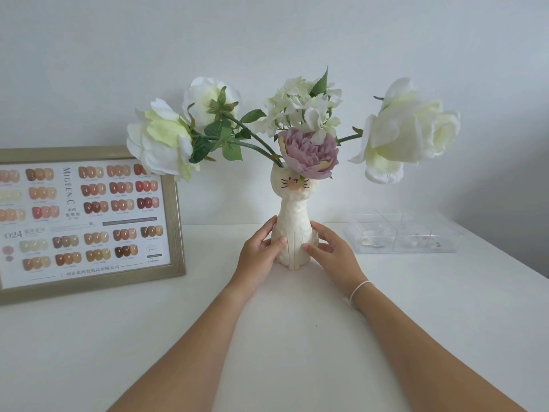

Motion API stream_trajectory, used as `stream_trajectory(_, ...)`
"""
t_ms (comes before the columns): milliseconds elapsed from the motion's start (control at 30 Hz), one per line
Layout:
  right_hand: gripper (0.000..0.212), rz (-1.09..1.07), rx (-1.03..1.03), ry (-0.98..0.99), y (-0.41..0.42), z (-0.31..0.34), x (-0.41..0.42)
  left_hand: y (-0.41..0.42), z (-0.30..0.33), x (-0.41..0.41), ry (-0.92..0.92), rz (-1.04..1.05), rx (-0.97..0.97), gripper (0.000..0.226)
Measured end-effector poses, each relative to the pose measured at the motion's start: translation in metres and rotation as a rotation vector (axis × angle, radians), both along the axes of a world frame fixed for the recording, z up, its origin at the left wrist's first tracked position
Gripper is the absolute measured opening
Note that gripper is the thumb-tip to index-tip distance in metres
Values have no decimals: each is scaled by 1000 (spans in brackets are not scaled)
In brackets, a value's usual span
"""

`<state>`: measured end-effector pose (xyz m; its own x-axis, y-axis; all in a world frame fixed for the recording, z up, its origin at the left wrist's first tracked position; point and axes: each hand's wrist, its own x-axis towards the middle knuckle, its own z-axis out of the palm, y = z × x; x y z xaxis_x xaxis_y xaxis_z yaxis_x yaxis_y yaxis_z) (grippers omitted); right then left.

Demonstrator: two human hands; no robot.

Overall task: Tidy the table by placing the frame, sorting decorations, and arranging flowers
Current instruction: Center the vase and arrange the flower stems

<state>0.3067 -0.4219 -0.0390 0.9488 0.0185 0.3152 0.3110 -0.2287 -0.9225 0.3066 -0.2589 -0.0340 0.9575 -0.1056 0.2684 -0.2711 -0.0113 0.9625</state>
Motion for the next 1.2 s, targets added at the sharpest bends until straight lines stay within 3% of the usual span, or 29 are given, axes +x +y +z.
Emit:
stream_trajectory(400, 46, 10, 0, -5, 0, -2, 3, 1, -4, 4, 14, -14, -2, 50)
stream_trajectory(600, 58, -60, 89, 3, -1, 5, -1, 2, -6, 4, 18, -11, 11, 51)
stream_trajectory(800, 51, -195, 465, -307, -3, 54, -27, 4, -3, 4, 31, -27, 49, 48)
stream_trajectory(900, 60, -229, 575, -454, -4, 82, -41, 5, -3, 5, 27, -34, 38, 48)
stream_trajectory(1067, 72, -236, 660, -620, -8, 115, -60, 4, -5, 6, 21, -19, 7, 50)
stream_trajectory(1200, 70, -249, 688, -608, -9, 130, -63, 4, -6, 7, 12, -20, 7, 50)
